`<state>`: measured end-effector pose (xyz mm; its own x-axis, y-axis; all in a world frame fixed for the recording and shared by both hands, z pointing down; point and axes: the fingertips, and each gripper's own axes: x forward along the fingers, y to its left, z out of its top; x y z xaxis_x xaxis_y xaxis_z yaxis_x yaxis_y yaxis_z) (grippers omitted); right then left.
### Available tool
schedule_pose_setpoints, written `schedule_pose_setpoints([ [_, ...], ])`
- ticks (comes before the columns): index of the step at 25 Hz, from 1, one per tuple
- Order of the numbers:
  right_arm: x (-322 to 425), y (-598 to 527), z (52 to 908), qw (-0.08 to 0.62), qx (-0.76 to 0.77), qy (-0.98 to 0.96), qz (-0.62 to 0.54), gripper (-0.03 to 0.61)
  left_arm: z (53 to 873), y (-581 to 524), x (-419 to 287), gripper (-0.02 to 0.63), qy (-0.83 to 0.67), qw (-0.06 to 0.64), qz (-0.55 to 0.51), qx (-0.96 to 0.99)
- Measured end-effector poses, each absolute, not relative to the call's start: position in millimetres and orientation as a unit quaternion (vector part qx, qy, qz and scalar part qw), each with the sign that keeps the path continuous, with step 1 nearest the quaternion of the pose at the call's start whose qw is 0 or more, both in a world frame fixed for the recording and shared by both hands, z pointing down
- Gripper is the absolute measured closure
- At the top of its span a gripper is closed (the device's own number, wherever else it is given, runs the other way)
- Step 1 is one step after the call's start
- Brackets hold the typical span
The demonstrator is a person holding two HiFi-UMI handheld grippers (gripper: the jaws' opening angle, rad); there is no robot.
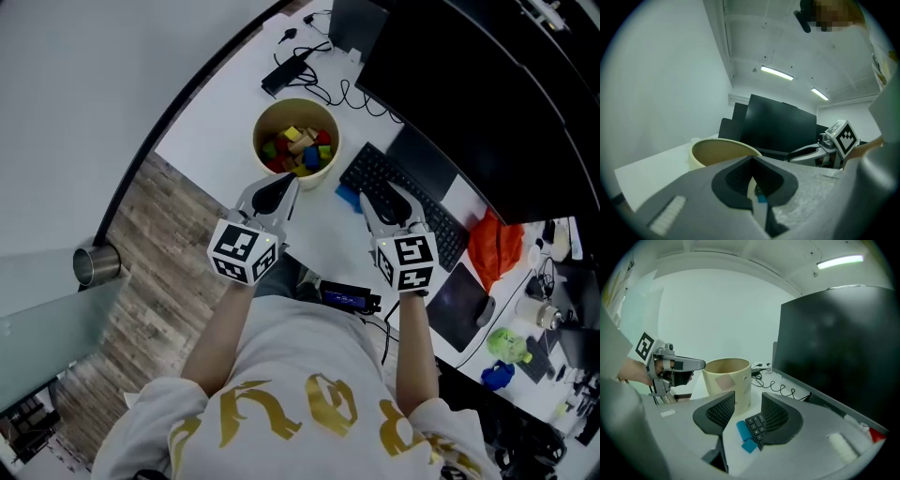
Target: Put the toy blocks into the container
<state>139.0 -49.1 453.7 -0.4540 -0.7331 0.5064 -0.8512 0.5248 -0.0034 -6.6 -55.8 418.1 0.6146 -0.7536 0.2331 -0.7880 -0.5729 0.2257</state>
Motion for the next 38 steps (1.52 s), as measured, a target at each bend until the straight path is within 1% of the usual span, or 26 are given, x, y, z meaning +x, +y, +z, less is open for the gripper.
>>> schedule_pose_setpoints([
  [3, 140, -45, 466, 0.240, 0.472, -0.838, 0.130, 0.379, 427, -51, -3, 0.604, -0.427, 0.159, 0.054, 0.888],
  [7, 143, -35, 485, 0.234, 0.470, -0.835, 0.167, 0.383, 440, -42, 4, 0.604, -0.414, 0.154, 0.073, 0.894],
  [14, 152, -23, 521, 0.253, 0.469, -0.821, 0.205, 0.383, 480, -31, 11, 0.604, -0.400, 0.184, 0.114, 0.890],
  [22, 159, -13, 567, 0.293, 0.457, -0.806, 0.238, 0.379, 513, -18, 27, 0.604, -0.375, 0.210, 0.141, 0.892],
  [31, 157, -15, 597, 0.315, 0.454, -0.789, 0.269, 0.374, 533, -16, 32, 0.604, -0.363, 0.224, 0.160, 0.890],
  [38, 154, -19, 609, 0.335, 0.457, -0.779, 0.270, 0.374, 543, -19, 36, 0.604, -0.354, 0.229, 0.169, 0.891],
])
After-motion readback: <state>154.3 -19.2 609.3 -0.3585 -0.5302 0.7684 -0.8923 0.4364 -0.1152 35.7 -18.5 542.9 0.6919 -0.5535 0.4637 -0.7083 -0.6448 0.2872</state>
